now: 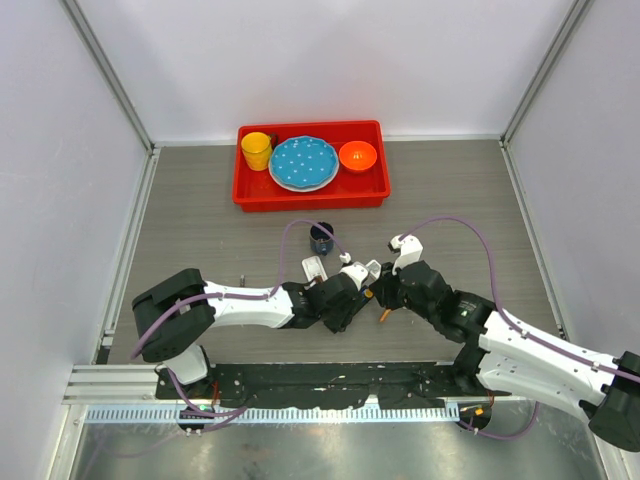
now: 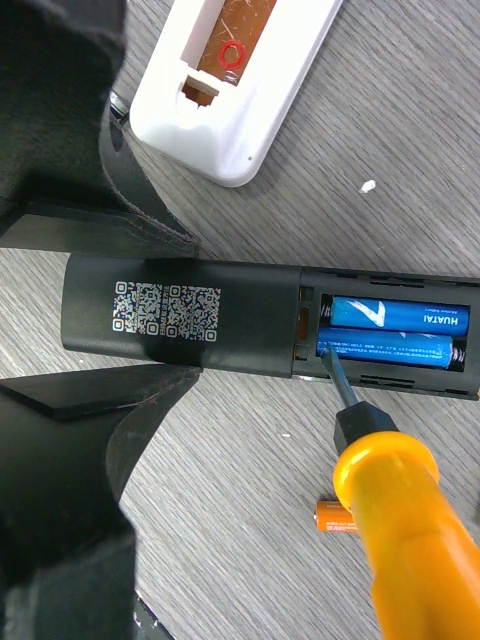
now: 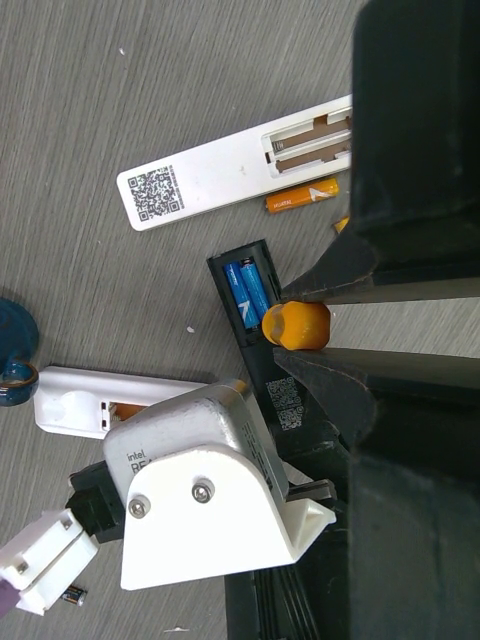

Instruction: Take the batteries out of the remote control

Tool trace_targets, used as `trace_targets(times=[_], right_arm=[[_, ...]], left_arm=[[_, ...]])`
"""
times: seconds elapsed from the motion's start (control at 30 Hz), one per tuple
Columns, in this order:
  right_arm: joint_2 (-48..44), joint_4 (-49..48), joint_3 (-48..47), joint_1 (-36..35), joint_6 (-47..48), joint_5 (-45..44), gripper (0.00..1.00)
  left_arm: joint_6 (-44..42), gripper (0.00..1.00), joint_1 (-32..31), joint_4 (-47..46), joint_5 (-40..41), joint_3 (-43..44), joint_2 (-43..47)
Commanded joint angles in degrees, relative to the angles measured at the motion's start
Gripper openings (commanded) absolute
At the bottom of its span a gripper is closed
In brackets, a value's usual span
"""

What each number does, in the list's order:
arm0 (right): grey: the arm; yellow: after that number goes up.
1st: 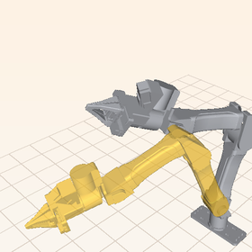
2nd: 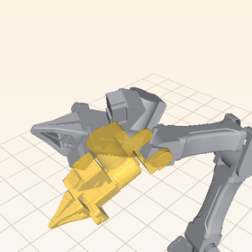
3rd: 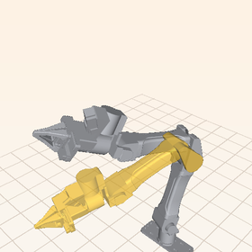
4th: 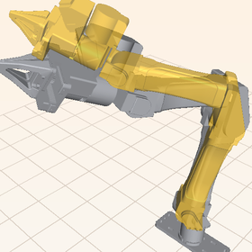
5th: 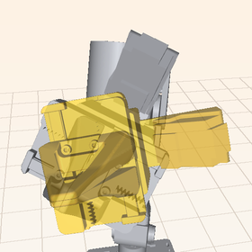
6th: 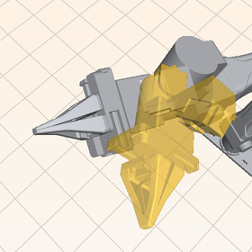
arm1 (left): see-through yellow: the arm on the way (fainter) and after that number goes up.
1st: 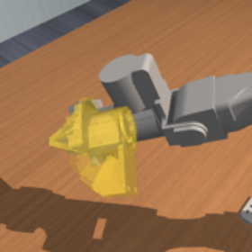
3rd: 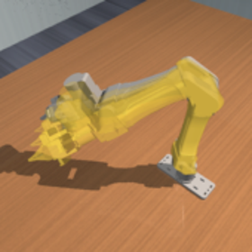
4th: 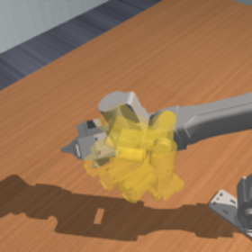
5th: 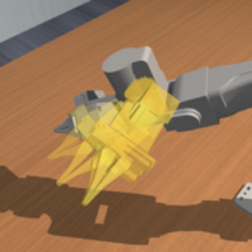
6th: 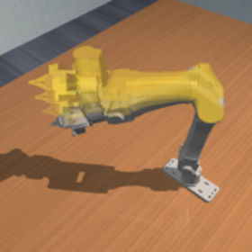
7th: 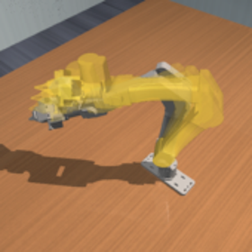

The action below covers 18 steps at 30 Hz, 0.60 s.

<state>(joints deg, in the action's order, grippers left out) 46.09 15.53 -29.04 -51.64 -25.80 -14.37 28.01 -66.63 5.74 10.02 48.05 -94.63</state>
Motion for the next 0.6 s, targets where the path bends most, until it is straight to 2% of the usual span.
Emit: trace_targets(times=[0.0, 0.57], right_arm=[[0.6, 0.8, -2.0, -0.1, 1.0, 0.0, 0.01], [6.6, 1.2, -2.3, -0.1, -0.3, 0.9, 0.01]], left_arm=[[1.3, 0.0, -0.2, 8.1, -2.9, -4.0, -5.2], [2.1, 0.0, -0.1, 6.8, -3.1, -5.5, -3.7]])
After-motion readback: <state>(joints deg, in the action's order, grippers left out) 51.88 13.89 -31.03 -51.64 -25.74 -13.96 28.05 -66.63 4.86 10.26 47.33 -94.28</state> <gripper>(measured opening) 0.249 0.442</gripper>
